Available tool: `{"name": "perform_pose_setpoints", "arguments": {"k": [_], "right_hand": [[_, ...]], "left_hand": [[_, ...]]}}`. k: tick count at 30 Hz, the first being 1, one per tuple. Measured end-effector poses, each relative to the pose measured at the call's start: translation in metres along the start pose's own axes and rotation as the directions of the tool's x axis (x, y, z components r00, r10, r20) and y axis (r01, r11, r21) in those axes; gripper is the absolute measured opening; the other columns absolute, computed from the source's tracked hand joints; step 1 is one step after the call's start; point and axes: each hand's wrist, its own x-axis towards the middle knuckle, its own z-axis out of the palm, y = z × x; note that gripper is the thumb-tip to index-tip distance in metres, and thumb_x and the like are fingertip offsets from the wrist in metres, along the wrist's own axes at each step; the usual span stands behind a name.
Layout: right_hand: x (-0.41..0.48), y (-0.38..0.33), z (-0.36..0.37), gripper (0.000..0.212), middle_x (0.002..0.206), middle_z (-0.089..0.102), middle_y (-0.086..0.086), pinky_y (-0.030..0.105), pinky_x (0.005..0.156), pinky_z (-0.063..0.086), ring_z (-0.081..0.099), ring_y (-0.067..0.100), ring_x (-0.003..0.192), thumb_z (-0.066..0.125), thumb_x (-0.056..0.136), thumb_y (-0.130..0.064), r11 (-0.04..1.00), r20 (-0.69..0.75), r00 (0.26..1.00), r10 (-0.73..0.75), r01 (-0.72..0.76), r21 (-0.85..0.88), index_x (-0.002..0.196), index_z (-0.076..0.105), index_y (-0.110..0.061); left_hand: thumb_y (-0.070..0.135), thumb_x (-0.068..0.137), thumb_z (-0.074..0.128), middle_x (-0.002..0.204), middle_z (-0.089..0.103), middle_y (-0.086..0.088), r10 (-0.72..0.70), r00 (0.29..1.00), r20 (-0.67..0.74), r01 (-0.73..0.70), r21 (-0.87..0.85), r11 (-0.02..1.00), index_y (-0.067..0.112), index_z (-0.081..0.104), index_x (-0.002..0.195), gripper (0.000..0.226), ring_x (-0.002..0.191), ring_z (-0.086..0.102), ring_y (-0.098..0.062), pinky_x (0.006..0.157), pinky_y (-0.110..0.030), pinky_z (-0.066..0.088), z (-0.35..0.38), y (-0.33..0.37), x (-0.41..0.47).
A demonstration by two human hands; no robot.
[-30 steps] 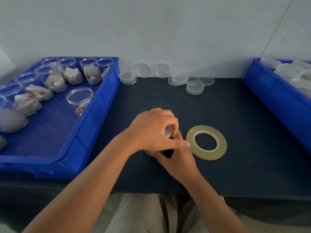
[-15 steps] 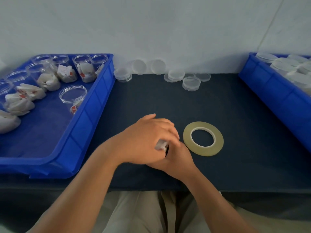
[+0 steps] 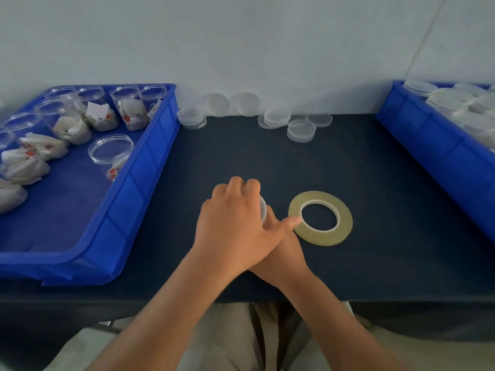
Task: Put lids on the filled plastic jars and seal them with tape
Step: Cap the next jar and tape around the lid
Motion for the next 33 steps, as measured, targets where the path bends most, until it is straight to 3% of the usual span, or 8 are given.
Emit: {"name": "perform_pose_setpoints", "arguments": {"k": [4, 8, 10, 13, 17, 26, 31, 33], "right_hand": [[0.003, 0.007, 0.001, 0.066, 0.092, 0.058, -0.027, 0.007, 0.069, 0.045, 0.061, -0.008, 0.092, 0.078, 0.07, -0.065, 0.987, 0.024, 0.998, 0.054, -0.057, 0.149, 0.121, 0.043, -0.043], [0.006, 0.007, 0.006, 0.076, 0.097, 0.063, -0.025, 0.011, 0.068, 0.05, 0.064, -0.006, 0.092, 0.083, 0.066, -0.063, 0.986, 0.011, 0.998, 0.07, -0.071, 0.15, 0.127, 0.045, -0.038], [0.004, 0.005, 0.007, 0.079, 0.102, 0.056, -0.028, 0.011, 0.068, 0.049, 0.061, -0.007, 0.095, 0.079, 0.068, -0.066, 0.989, -0.015, 0.998, 0.064, -0.061, 0.131, 0.131, 0.044, -0.036], [0.001, 0.002, 0.006, 0.079, 0.11, 0.043, -0.03, 0.007, 0.07, 0.042, 0.053, -0.012, 0.098, 0.068, 0.073, -0.073, 0.995, -0.033, 0.998, 0.05, -0.046, 0.089, 0.138, 0.045, -0.034], [-0.003, 0.003, 0.0, 0.082, 0.103, 0.042, -0.035, 0.007, 0.062, 0.045, 0.058, -0.011, 0.09, 0.065, 0.069, -0.077, 0.992, -0.038, 0.998, 0.059, -0.055, 0.117, 0.134, 0.043, -0.033], [0.0, 0.003, -0.008, 0.085, 0.114, 0.066, -0.021, 0.031, 0.079, 0.061, 0.067, 0.003, 0.101, 0.089, 0.068, -0.054, 0.956, -0.003, 0.996, 0.093, -0.088, 0.278, 0.139, 0.046, -0.032], [0.004, 0.005, -0.03, 0.103, 0.137, 0.051, -0.029, 0.022, 0.095, 0.053, 0.054, -0.009, 0.122, 0.092, 0.068, -0.057, 0.934, 0.342, 0.935, 0.094, -0.202, 0.294, 0.147, 0.026, -0.049], [0.005, 0.021, -0.052, 0.108, 0.157, 0.037, -0.029, 0.033, 0.116, 0.043, 0.038, -0.007, 0.142, 0.086, 0.067, -0.07, 0.985, 0.425, 0.902, 0.072, -0.131, 0.112, 0.153, 0.024, -0.053]], "left_hand": [[0.079, 0.084, 0.053, 0.11, 0.057, 0.017, 0.159, 0.987, -0.025, -0.161, -0.123, 0.979, 0.034, 0.053, 0.119, 0.057, 0.096, 0.056, -0.007, 0.075, -0.025, 0.044, 0.005, -0.025, 0.009], [0.075, 0.085, 0.059, 0.115, 0.063, 0.018, 0.25, 0.967, -0.041, -0.253, -0.19, 0.948, 0.034, 0.063, 0.118, 0.053, 0.099, 0.058, -0.004, 0.075, -0.015, 0.036, 0.002, -0.036, 0.014], [0.079, 0.085, 0.055, 0.119, 0.062, 0.021, 0.237, 0.971, -0.03, -0.237, -0.247, 0.94, 0.036, 0.064, 0.12, 0.056, 0.103, 0.056, -0.001, 0.078, -0.008, 0.035, -0.001, -0.036, 0.012], [0.079, 0.086, 0.054, 0.13, 0.058, 0.019, 0.107, 0.989, -0.098, -0.133, -0.309, 0.942, 0.035, 0.06, 0.131, 0.064, 0.118, 0.054, -0.003, 0.093, -0.019, 0.046, 0.007, -0.025, 0.002], [0.081, 0.078, 0.063, 0.135, 0.057, 0.015, -0.125, 0.986, -0.111, 0.066, -0.426, 0.902, 0.033, 0.048, 0.145, 0.084, 0.114, 0.052, -0.001, 0.088, -0.02, 0.04, 0.018, -0.014, -0.009], [0.066, 0.069, 0.081, 0.125, 0.059, 0.023, 0.007, 0.995, -0.099, -0.057, -0.512, 0.857, 0.04, 0.048, 0.139, 0.082, 0.107, 0.045, 0.013, 0.085, -0.004, 0.033, 0.017, -0.036, 0.003], [0.081, 0.065, 0.074, 0.144, 0.047, 0.024, 0.061, 0.993, -0.1, -0.105, -0.539, 0.835, 0.039, 0.037, 0.15, 0.102, 0.124, 0.044, 0.007, 0.096, -0.021, 0.043, 0.016, -0.039, -0.003], [0.089, 0.063, 0.069, 0.153, 0.038, 0.017, 0.06, 0.985, -0.159, -0.134, -0.508, 0.851, 0.037, 0.033, 0.153, 0.111, 0.134, 0.042, -0.002, 0.094, -0.022, 0.042, 0.015, -0.042, -0.008]]}}
